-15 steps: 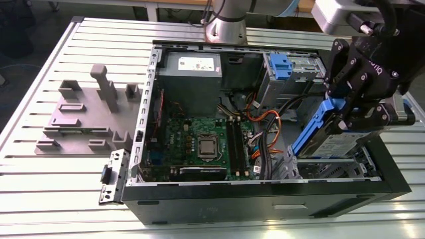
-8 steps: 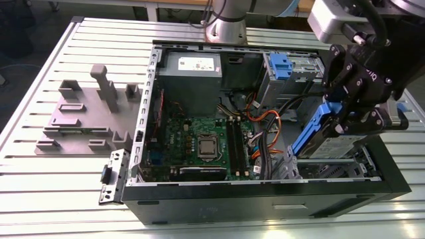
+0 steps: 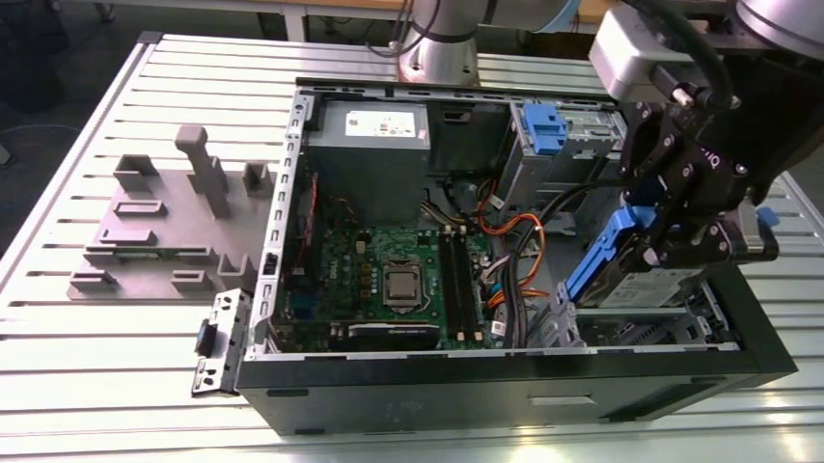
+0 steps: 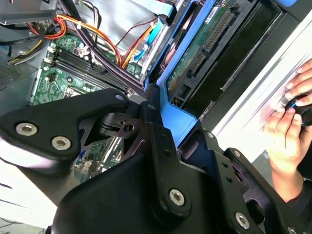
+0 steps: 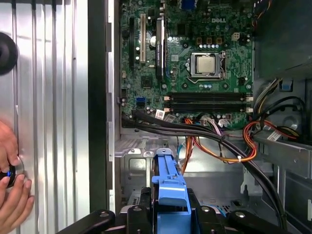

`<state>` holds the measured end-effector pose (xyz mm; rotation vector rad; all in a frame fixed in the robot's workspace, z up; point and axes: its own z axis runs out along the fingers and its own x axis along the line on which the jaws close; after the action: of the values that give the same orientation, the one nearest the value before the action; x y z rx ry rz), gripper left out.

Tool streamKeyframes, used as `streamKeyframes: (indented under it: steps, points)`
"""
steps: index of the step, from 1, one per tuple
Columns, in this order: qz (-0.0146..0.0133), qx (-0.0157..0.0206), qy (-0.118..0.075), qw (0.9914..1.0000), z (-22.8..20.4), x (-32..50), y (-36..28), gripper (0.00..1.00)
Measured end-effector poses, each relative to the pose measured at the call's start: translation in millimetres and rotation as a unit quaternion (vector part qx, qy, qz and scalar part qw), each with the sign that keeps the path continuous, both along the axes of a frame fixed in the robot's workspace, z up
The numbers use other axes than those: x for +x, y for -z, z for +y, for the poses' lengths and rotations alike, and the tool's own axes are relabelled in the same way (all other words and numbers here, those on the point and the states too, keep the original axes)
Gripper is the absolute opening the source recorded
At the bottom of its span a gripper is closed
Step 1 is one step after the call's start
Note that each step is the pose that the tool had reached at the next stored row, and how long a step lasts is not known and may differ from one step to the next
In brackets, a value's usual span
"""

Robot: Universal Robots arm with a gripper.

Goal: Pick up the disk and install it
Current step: 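Insert the disk into the insertion slot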

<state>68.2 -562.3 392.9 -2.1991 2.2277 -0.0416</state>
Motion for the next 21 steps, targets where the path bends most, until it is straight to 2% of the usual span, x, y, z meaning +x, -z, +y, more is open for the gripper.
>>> streamKeyframes:
  steps: [14, 21]
  points:
    - [0.0, 0.0, 0.0, 1.0, -0.1, 0.2, 14.4, 0.36]
    - [0.0, -0.0001, 0.0, 1.0, -0.2, 0.2, 15.4, 0.36]
